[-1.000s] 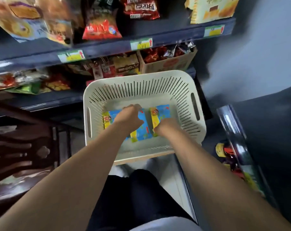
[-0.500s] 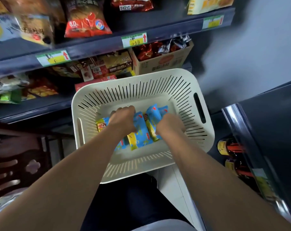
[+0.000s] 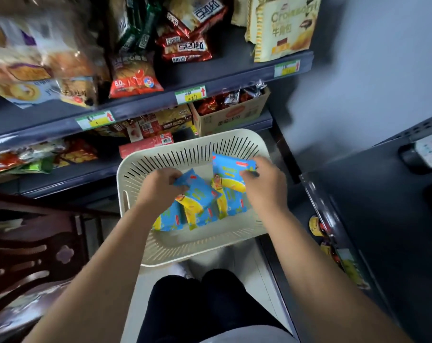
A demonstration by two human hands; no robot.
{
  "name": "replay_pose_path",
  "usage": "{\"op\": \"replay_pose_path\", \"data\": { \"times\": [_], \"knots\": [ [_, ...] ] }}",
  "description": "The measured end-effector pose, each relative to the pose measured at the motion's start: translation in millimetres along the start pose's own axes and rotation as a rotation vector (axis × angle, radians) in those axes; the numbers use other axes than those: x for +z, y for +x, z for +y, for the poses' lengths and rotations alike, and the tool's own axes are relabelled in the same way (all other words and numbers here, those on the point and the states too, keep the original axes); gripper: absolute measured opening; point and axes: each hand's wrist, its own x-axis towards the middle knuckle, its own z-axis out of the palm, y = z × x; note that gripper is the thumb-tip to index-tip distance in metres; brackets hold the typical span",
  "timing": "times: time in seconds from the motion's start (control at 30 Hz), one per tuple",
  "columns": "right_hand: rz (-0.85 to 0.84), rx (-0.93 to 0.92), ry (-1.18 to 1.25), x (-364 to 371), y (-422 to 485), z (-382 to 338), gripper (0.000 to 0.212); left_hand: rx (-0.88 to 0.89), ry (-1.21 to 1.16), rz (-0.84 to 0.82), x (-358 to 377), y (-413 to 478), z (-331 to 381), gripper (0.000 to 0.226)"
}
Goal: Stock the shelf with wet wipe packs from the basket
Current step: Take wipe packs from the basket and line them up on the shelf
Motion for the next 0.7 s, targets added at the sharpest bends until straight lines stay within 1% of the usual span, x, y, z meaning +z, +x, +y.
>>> {"op": "replay_pose_path", "data": {
  "times": [0.1,0.17,0.2,0.3,0.43,0.5,0.6,0.7],
  "knots": [
    [0.038,0.057,0.355,-41,-15,-21,0.014,-0.075,-0.260,0.105,-25,-24,23,0.017],
    [0.024,0.091,0.585,-68,-28,-37,0.012,-0.072,-0.430,0.169,-40,-44,40,0.019],
    [0.010,0.087,0.661,-80,-35,-46,0.012,-0.058,-0.488,0.209,-46,-53,48,0.020],
    [0.012,0.016,0.733,-113,-55,-68,0.011,-0.010,-0.631,0.283,-67,-83,72,0.023],
    [0.044,-0.077,0.791,-147,-94,-88,0.009,0.043,-0.795,0.272,-85,-127,97,0.018],
    [0.074,-0.124,0.831,-162,-119,-92,0.012,0.068,-0.845,0.265,-91,-148,101,0.017],
    [0.146,-0.165,0.890,-181,-160,-91,0.021,0.126,-0.906,0.231,-97,-183,104,0.016],
    [0.202,-0.175,0.936,-201,-202,-81,0.020,0.152,-1.001,0.140,-91,-220,118,0.013]
  ]
}}
